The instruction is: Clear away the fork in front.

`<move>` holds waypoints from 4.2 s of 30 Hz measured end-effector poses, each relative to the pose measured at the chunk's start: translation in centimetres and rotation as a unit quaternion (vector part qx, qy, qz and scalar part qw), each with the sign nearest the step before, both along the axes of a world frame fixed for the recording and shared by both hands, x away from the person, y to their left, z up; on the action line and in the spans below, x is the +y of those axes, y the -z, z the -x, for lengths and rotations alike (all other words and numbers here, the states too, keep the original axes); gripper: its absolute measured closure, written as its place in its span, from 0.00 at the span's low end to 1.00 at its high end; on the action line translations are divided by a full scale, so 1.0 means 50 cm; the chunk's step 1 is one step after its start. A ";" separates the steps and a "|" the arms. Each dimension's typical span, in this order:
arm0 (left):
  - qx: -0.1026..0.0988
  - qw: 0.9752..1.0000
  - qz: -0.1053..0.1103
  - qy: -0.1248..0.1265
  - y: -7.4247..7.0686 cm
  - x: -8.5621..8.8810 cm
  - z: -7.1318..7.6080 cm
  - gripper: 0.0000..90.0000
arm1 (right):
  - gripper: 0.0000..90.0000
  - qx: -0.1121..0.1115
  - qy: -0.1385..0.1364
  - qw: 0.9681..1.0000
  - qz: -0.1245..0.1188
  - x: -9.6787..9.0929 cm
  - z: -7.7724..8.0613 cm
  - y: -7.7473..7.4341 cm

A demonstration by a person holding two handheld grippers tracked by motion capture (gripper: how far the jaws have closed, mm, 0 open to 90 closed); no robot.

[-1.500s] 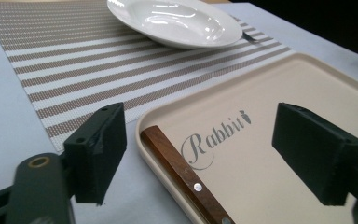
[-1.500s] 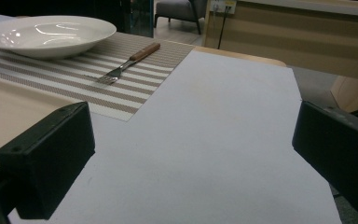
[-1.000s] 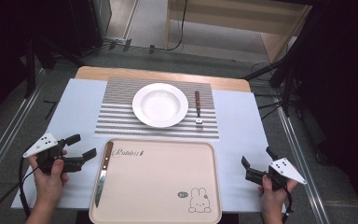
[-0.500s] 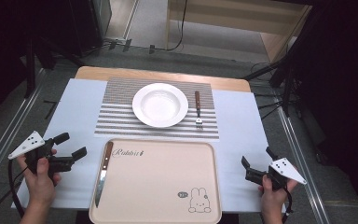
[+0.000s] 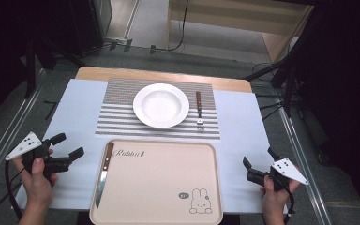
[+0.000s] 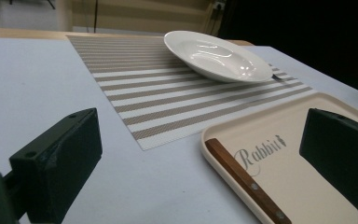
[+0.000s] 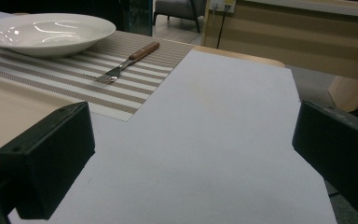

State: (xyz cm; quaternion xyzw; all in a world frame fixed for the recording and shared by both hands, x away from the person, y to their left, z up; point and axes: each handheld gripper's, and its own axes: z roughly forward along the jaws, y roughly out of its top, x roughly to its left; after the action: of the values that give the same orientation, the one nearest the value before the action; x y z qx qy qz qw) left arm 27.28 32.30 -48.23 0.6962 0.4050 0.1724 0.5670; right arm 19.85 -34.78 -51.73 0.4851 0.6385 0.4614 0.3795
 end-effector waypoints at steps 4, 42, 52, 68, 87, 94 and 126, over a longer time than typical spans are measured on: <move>-0.006 1.000 -0.005 -0.006 0.004 0.006 -0.002 0.00 | 0.00 -0.001 -0.010 1.000 -0.015 0.004 -0.003 -0.013; -0.042 0.999 -0.003 -0.018 0.023 0.010 0.009 0.00 | 0.00 0.020 -0.069 0.997 -0.004 0.120 -0.164 -0.145; -0.042 0.999 -0.005 -0.017 0.024 0.009 0.009 0.00 | 0.00 0.029 -0.075 0.997 -0.010 0.138 -0.213 -0.165; -0.044 0.999 -0.007 -0.017 0.024 0.007 0.009 0.00 | 0.00 0.061 -0.075 0.995 -0.022 0.155 -0.288 -0.179; -0.045 0.999 -0.006 -0.015 0.024 0.008 0.012 0.00 | 0.00 0.114 -0.077 0.990 -0.011 0.215 -0.388 -0.172; -0.046 0.999 -0.007 -0.013 0.024 0.008 0.012 0.00 | 0.00 0.136 -0.068 0.988 -0.004 0.226 -0.423 -0.164; -0.046 0.999 -0.005 -0.014 0.024 0.009 0.012 0.00 | 0.50 0.269 -0.006 0.963 -0.011 0.254 -0.532 -0.105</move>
State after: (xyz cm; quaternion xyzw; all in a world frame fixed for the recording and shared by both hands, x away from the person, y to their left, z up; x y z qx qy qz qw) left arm 26.70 32.72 -49.41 0.6845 0.3872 0.2139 0.5794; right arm 46.46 -22.07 -46.50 0.5915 0.7150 0.3232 0.1856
